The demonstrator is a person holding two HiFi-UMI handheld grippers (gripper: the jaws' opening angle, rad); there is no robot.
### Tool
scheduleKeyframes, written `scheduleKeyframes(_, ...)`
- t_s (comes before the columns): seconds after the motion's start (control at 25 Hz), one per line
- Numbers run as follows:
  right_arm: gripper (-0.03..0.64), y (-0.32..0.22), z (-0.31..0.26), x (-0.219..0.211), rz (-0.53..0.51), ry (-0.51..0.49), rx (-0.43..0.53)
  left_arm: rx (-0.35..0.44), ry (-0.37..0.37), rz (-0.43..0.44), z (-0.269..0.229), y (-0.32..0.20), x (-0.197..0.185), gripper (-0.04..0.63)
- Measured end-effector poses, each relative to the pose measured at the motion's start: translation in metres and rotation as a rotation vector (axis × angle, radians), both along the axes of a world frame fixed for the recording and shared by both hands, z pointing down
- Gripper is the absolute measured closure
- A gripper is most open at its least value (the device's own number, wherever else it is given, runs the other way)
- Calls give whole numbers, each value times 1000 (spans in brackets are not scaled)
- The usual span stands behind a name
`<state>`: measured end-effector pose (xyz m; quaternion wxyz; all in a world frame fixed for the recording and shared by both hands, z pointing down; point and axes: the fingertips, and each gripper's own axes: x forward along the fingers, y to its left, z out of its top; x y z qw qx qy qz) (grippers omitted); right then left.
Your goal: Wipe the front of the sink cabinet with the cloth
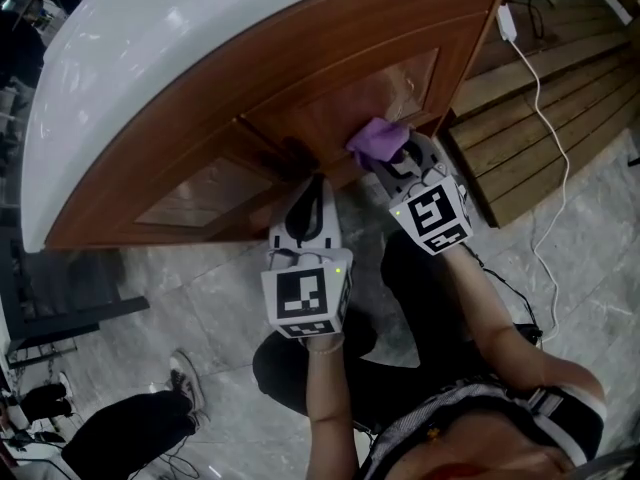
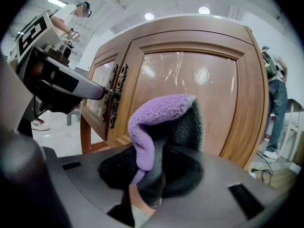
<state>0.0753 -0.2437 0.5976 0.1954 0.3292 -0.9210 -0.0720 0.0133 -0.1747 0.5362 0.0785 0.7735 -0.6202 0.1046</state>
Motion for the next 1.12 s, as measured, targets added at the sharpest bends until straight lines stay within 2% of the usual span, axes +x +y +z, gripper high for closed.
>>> scheduleKeyframes(0.52, 451, -31, 1, 62, 140, 14, 22, -3, -10, 35, 2, -4, 17, 595)
scheduleKeyframes(0.76, 451, -50, 4, 105, 244, 38, 45, -4, -5, 47, 4, -6, 26, 595)
scheduleKeyframes(1.12, 451, -53, 5, 110, 249, 44, 39, -3, 2, 58, 4, -6, 31, 595)
